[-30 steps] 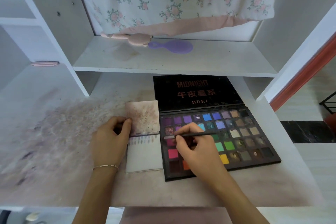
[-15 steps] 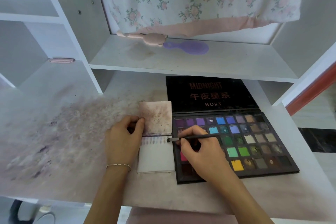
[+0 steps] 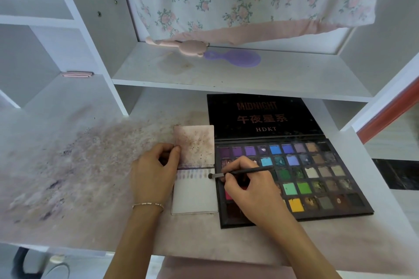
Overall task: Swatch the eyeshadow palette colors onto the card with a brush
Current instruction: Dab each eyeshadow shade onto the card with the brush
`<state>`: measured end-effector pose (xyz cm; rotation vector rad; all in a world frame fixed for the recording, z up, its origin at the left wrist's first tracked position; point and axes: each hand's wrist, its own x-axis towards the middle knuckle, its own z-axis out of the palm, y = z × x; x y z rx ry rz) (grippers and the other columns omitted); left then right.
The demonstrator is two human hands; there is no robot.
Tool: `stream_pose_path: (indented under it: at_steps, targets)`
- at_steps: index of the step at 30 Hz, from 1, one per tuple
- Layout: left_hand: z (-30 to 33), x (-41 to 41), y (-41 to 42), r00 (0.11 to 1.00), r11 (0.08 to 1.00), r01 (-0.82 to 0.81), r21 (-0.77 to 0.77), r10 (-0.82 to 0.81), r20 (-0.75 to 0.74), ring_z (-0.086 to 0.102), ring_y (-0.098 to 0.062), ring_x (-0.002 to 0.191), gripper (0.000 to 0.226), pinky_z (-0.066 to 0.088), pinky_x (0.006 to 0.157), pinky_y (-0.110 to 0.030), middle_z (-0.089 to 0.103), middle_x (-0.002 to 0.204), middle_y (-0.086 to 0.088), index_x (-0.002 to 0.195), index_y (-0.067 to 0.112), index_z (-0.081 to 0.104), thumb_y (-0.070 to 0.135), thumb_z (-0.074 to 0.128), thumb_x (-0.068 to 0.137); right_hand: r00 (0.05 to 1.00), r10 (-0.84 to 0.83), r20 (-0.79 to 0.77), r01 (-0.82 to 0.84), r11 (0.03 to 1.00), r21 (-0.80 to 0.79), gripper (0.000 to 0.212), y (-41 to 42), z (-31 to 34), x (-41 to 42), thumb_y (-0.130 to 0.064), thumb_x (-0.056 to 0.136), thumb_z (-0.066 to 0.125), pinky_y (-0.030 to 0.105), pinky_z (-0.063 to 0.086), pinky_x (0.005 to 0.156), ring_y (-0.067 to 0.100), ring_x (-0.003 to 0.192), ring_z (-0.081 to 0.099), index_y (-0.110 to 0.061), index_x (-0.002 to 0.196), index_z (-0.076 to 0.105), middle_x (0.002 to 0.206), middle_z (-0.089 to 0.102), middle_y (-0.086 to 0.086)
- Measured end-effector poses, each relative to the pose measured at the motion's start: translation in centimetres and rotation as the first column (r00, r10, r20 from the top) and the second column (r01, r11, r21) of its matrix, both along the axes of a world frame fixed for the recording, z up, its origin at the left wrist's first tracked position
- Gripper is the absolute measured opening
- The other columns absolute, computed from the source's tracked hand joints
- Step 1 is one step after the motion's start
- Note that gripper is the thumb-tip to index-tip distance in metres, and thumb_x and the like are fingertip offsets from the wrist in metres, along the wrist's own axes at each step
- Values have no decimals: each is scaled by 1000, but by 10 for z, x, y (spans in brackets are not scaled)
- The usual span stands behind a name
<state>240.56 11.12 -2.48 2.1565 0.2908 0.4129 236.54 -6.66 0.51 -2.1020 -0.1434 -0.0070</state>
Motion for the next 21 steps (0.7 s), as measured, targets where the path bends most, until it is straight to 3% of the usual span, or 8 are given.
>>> stream_pose_path:
  at_steps: [9,21]
  targets:
    - [1,0,-1,1000,1000,-6,-28,6,-8,57,-2,65,17,40,62,-22,61,64,17,66,36,58,29,62,80,1000,9,11,-9,1000,0,25,0,-2,1,-14,86,55,6,40,56,-11,69,50,-36,74,49,73,54,-15]
    - [0,1,0,1000,1000,5,-5,-5,5,60,-11,66,14,44,65,-26,61,63,13,68,34,59,29,62,81,1000,12,18,-11,1000,-3,27,0,-3,2,-15,86,55,8,41,54,-8,68,51,-38,74,48,73,55,-12]
